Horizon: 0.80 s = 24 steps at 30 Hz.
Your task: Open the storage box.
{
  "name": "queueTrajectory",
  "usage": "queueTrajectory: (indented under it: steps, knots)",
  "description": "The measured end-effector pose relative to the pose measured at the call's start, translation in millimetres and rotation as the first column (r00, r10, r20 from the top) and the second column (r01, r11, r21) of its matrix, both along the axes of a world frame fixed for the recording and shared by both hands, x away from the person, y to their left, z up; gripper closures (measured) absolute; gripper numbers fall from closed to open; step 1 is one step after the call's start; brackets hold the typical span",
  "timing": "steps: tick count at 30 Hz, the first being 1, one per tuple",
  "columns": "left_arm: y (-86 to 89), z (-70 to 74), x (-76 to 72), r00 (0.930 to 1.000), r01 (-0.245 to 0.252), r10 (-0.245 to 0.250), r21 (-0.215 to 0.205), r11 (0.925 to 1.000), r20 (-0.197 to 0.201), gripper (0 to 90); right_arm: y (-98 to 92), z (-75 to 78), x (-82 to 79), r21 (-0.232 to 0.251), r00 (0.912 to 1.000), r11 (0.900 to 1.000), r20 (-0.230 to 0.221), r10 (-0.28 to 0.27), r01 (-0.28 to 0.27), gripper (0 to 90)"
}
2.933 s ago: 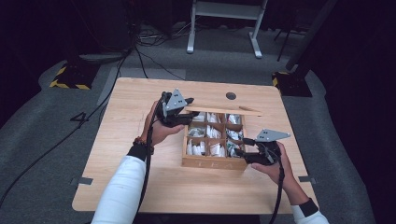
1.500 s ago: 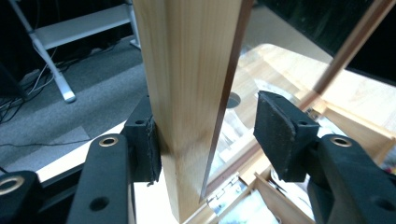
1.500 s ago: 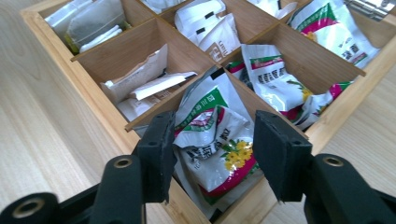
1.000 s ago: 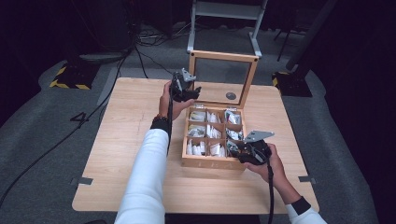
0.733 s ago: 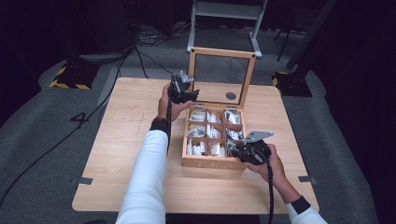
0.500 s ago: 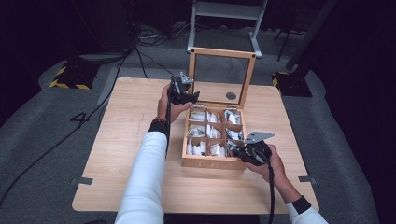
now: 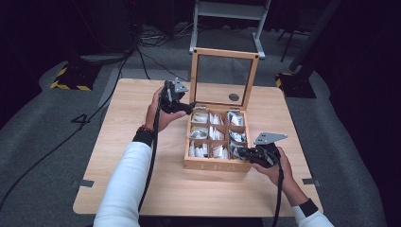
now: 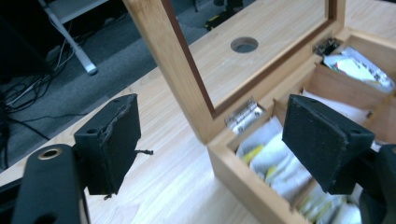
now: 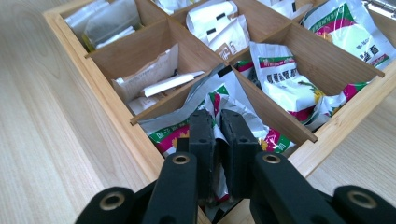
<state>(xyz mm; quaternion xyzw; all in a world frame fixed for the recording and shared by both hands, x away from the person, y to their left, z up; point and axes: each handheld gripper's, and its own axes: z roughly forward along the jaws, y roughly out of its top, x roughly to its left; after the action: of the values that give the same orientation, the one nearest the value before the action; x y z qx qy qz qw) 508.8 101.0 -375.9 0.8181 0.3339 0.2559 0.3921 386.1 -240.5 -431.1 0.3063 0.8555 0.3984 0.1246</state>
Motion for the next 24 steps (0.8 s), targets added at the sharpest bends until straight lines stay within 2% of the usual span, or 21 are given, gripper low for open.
queueTrajectory:
  steps: [4, 7, 11, 14, 15, 20, 24]
  knots:
    - [9.2, -0.1, -13.7, 0.9998, 0.019, -0.019, 0.006, 0.9998, 0.006, 18.6, -3.8, 3.2, -1.5, 0.026, 0.9999, 1.000, 0.014, 0.007, -0.008, 84.5]
    - [16.8, -1.3, -26.3, 0.9993, 0.031, -0.032, 0.040, 0.9987, 0.018, 17.0, -6.7, 6.1, -2.2, 0.049, 0.9997, 0.999, 0.022, 0.010, -0.011, 84.7]
    - [28.5, -2.0, -40.4, 0.9988, 0.041, -0.042, 0.041, 0.9983, 0.026, 16.9, -8.6, 8.4, -2.9, 0.060, 0.9996, 0.998, 0.025, 0.010, -0.012, 84.8]
    - [35.9, -4.6, -50.4, 0.9987, 0.044, -0.046, 0.066, 0.9969, 0.022, 17.0, -9.0, 10.1, -3.3, 0.065, 0.9995, 0.998, 0.030, 0.008, -0.010, 85.0]
    - [37.7, -5.8, -54.1, 0.9989, 0.040, -0.041, 0.078, 0.9962, 0.022, 16.9, -9.1, 10.8, -3.5, 0.065, 0.9994, 0.998, 0.033, 0.009, -0.011, 85.1]
    - [47.5, -14.9, -71.4, 0.9990, 0.039, -0.041, 0.084, 0.9957, 0.017, 17.0, -11.4, 13.3, -3.6, 0.082, 0.9993, 0.997, 0.038, 0.005, -0.008, 85.2]
    - [54.8, -25.6, -84.2, 0.9991, 0.040, -0.041, 0.122, 0.9917, 0.006, 17.0, -13.2, 15.7, -4.4, 0.096, 0.9990, 0.995, 0.045, 0.003, -0.008, 85.2]
